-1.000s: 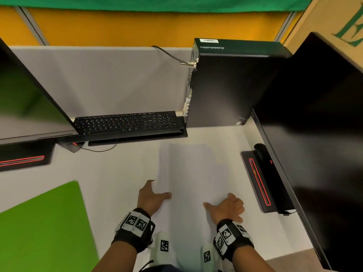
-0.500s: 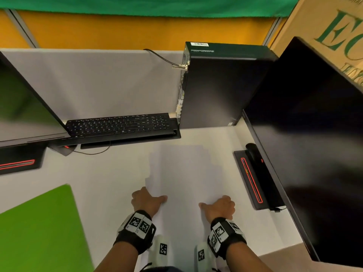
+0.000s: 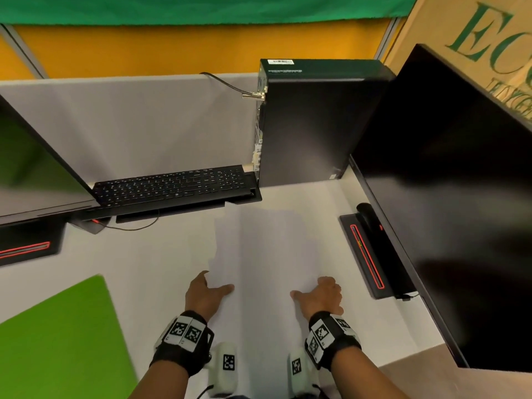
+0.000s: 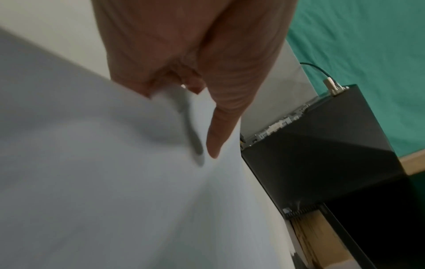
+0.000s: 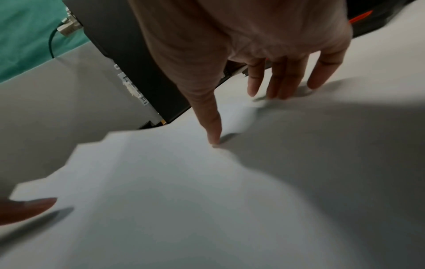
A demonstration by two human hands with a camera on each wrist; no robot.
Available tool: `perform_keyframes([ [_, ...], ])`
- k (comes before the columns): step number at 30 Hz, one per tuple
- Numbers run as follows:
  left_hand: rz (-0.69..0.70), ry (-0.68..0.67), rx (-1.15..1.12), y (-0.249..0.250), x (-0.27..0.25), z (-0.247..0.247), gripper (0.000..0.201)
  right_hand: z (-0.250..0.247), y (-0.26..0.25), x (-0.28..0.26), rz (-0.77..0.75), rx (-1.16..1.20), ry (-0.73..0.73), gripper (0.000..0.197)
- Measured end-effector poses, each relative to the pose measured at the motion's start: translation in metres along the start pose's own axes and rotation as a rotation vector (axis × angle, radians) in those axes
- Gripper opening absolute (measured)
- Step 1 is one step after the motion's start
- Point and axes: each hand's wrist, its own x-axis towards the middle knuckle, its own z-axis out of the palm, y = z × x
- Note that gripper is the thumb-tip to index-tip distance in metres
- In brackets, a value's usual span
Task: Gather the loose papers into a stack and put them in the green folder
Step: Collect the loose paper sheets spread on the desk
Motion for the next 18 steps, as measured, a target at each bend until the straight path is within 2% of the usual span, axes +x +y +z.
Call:
perform_keyframes([
  [2,-0.019,-0.011,-0.020,0.000,0.000,0.001,0.051,-0.003,-0.001,0.002,0.025,0.078,-0.038,0.089],
  [7,-0.055,-0.011,-0.042,-0.004,-0.001,0.012,0.082,-0.007,0.001,0.003,0.061,0.159,-0.089,0.080],
  [8,-0.062,-0.018,-0.064,-0.005,0.001,0.012,0.082,-0.007,0.002,0.002,0.054,0.157,-0.098,0.080],
  [10,-0.093,-0.053,-0.150,-0.005,0.003,0.011,0.065,-0.009,0.000,-0.001,0.064,0.143,-0.105,0.080],
  [12,-0.146,-0.134,-0.263,-0.005,0.004,0.010,0.056,-0.010,-0.001,-0.004,0.080,0.150,-0.083,0.081],
  [14,-0.191,-0.216,-0.326,-0.005,0.003,0.008,0.054,-0.009,0.000,-0.007,0.071,0.177,-0.066,0.081],
  [18,-0.176,-0.251,-0.330,-0.011,0.003,0.007,0.049,-0.007,-0.001,-0.009,0.098,0.246,-0.120,0.084],
])
